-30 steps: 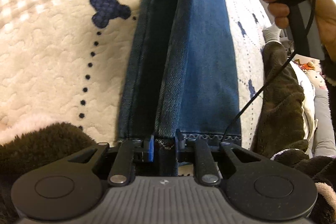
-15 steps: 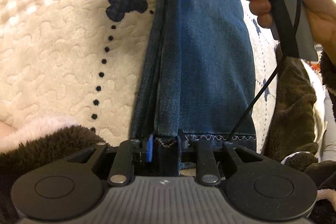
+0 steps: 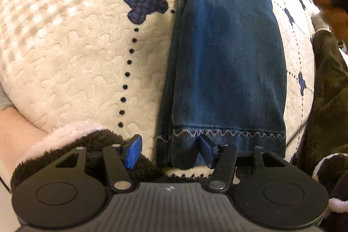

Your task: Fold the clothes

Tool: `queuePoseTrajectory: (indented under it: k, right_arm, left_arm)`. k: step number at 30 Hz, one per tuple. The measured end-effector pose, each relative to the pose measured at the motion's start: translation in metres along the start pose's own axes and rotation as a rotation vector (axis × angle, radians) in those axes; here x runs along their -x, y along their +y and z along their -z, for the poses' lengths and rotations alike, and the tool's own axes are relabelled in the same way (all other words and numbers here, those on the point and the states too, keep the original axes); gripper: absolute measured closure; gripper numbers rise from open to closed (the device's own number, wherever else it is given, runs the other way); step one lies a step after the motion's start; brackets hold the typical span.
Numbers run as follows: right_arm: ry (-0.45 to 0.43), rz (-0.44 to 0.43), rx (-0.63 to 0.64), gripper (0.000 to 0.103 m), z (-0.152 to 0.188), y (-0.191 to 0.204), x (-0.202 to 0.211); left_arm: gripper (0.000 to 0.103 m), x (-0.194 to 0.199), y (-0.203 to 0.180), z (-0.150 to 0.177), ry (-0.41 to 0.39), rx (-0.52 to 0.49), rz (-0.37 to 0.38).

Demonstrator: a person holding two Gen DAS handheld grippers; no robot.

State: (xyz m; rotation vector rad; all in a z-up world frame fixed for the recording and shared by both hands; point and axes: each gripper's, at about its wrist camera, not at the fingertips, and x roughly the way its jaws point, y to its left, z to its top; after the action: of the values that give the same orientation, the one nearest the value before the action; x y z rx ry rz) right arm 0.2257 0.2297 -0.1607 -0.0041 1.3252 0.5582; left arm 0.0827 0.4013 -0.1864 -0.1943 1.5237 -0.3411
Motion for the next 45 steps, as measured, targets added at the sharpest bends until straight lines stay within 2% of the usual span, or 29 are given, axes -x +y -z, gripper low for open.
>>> queuePoseTrajectory:
  k: [1, 3, 4, 6, 8, 12, 18, 23, 27, 29, 30, 33, 38, 45]
  right_arm:
    - [0.01, -0.004, 0.008, 0.048, 0.009, -0.002, 0.004]
    - [0.054, -0.017, 0.032, 0.048, 0.048, -0.015, 0.016]
    - [0.06, -0.019, 0.033, 0.048, 0.055, -0.019, 0.018]
    - [0.088, -0.025, 0.023, 0.048, 0.085, -0.032, 0.025]
    - [0.116, -0.032, 0.006, 0.048, 0.115, -0.045, 0.031]
    - [0.158, -0.06, -0.054, 0.048, 0.171, -0.067, 0.039]
    - [0.189, -0.161, -0.16, 0.048, 0.22, -0.08, 0.037]
    - [0.16, -0.234, -0.259, 0.051, 0.228, -0.082, 0.034]
    - [0.135, -0.272, -0.27, 0.051, 0.229, -0.075, 0.033]
    - [0.133, -0.263, -0.268, 0.061, 0.23, -0.072, 0.026]
    - [0.124, -0.254, -0.268, 0.08, 0.231, -0.072, 0.023]
    - [0.094, -0.281, -0.261, 0.09, 0.233, -0.074, 0.028]
    - [0.058, -0.288, -0.171, 0.091, 0.231, -0.061, 0.046]
    - [0.075, -0.282, -0.151, 0.091, 0.232, -0.059, 0.045]
  left_arm:
    - [0.049, 0.0, -0.002, 0.001, 0.002, -0.005, 0.002]
    - [0.05, 0.0, -0.005, 0.003, 0.006, -0.007, 0.003]
    - [0.051, 0.0, -0.006, 0.003, 0.008, -0.005, 0.002]
    - [0.056, -0.002, -0.007, 0.005, 0.017, 0.0, -0.011]
    - [0.064, -0.005, -0.009, 0.007, 0.022, 0.014, -0.025]
    - [0.065, -0.002, -0.008, 0.012, 0.01, 0.025, -0.048]
    - [0.065, -0.004, -0.014, 0.014, 0.0, 0.03, -0.077]
    - [0.068, -0.003, -0.022, 0.018, -0.006, 0.015, -0.115]
    - [0.077, -0.005, -0.027, 0.021, -0.015, 0.001, -0.145]
    - [0.083, -0.004, -0.03, 0.021, -0.025, -0.004, -0.166]
    - [0.084, -0.003, -0.031, 0.022, -0.028, -0.006, -0.175]
    - [0.086, 0.009, -0.036, 0.026, -0.046, -0.026, -0.18]
    - [0.089, 0.018, -0.038, 0.029, -0.051, -0.033, -0.169]
    - [0.091, 0.008, -0.045, 0.026, -0.044, -0.035, -0.157]
